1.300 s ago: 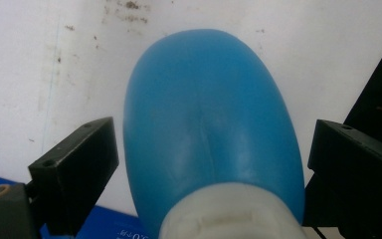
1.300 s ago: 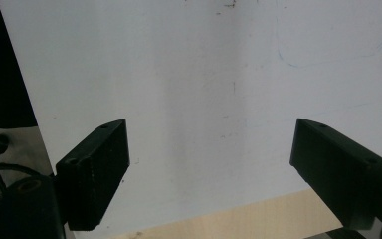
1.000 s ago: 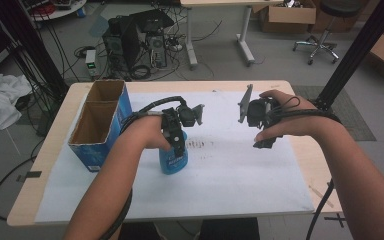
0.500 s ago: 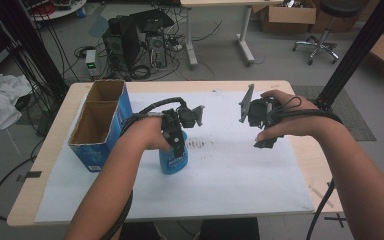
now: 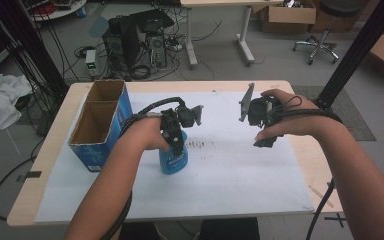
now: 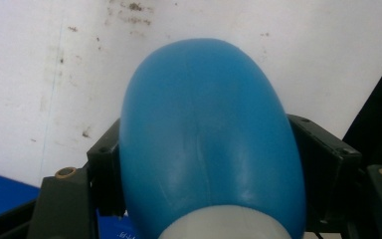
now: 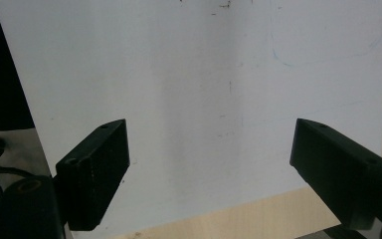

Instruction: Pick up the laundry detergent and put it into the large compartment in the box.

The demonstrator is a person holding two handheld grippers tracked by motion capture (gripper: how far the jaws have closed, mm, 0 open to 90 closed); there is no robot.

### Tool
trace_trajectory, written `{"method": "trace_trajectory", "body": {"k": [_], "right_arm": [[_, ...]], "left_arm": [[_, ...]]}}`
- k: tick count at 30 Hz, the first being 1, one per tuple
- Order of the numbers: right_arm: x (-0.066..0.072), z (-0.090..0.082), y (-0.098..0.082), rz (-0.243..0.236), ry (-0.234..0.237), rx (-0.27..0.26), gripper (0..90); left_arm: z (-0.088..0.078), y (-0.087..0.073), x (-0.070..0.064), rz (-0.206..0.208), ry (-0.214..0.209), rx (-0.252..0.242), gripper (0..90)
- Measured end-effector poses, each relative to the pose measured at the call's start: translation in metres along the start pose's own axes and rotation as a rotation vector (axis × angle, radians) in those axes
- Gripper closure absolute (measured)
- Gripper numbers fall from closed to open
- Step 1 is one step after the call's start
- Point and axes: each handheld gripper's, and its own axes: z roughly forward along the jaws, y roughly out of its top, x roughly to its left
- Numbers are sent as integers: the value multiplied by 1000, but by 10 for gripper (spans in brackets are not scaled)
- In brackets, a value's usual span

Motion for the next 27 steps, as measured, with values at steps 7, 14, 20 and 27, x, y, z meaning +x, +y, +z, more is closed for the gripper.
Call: {"method": "trace_trajectory", "body": {"k": [7, 14, 20, 27], "right_arm": [[-1, 1, -3, 3, 4, -1, 157], [-2, 0, -2, 2, 0, -2, 157], [-2, 2, -2, 4, 2, 1, 157], [-1, 6, -1, 5, 7, 4, 157]], "left_arm": [[1, 1, 0, -3, 27, 3, 334], [1, 1, -2, -23, 53, -5, 360], [1, 1, -2, -17, 55, -5, 365], [1, 0, -3, -11, 61, -11, 372]]}}
